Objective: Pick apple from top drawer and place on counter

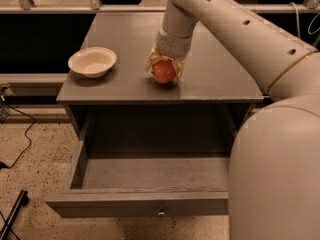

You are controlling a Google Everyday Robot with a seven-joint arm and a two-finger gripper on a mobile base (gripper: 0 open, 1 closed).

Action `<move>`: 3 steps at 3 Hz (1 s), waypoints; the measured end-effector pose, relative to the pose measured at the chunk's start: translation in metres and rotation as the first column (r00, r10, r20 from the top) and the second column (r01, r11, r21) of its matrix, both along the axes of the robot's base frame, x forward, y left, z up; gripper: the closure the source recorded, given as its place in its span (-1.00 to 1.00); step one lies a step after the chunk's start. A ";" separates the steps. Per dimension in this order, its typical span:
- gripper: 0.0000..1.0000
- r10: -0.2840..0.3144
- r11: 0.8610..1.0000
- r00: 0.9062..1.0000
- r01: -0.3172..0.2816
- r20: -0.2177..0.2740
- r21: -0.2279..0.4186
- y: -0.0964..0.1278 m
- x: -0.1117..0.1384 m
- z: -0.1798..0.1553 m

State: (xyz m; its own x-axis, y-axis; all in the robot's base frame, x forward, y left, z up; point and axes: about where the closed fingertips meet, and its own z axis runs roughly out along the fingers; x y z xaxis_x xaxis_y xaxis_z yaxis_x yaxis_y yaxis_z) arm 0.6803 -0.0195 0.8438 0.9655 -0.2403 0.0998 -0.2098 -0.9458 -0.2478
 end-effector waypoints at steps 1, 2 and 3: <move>-1.00 0.001 1.000 1.000 -0.001 0.000 0.002 0.001 0.001 -0.002; -1.00 0.001 1.000 1.000 -0.001 0.000 0.001 0.002 0.002 -0.003; -1.00 -0.001 1.000 1.000 0.001 -0.002 -0.012 -0.002 0.003 0.002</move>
Offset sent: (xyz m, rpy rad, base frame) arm 0.0009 -0.0003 -0.0004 -0.0082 0.0020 0.0002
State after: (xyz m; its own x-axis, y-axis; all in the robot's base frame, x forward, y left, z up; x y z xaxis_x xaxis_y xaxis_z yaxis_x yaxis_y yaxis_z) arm 0.6829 -0.0214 0.8456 0.9655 -0.2399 0.1010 -0.2109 -0.9485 -0.2363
